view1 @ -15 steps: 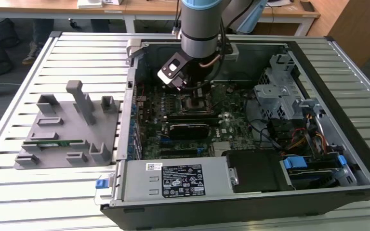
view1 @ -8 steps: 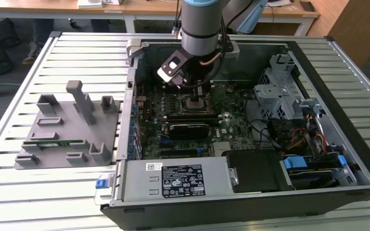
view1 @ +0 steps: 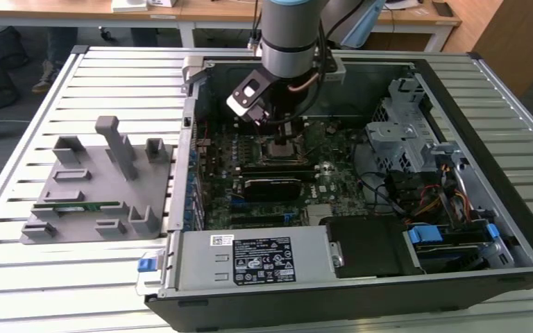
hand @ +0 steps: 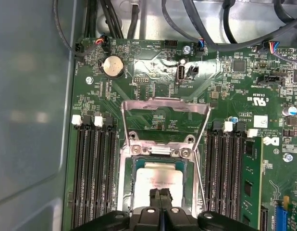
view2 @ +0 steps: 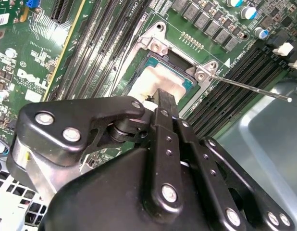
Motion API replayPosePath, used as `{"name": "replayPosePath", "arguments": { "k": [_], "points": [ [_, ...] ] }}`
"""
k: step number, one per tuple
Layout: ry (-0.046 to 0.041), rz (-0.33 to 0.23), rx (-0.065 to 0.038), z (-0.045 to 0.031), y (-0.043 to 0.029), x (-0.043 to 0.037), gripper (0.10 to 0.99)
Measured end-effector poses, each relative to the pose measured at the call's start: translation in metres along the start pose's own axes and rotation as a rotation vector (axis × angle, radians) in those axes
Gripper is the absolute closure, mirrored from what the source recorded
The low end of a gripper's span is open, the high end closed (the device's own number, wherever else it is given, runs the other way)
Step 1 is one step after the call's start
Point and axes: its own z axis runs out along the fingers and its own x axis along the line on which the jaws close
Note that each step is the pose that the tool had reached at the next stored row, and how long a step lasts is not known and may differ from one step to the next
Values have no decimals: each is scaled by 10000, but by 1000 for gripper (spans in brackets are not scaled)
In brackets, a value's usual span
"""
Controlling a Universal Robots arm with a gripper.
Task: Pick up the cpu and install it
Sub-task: 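Place the cpu into insertion slot, then close the cpu cover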
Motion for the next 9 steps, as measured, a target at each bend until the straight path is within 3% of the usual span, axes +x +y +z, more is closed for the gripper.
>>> {"name": "replayPosePath", "arguments": {
  "k": [9],
  "points": [
    [9, 1, 19, -72, 3, 3, 980]
  ]
}}
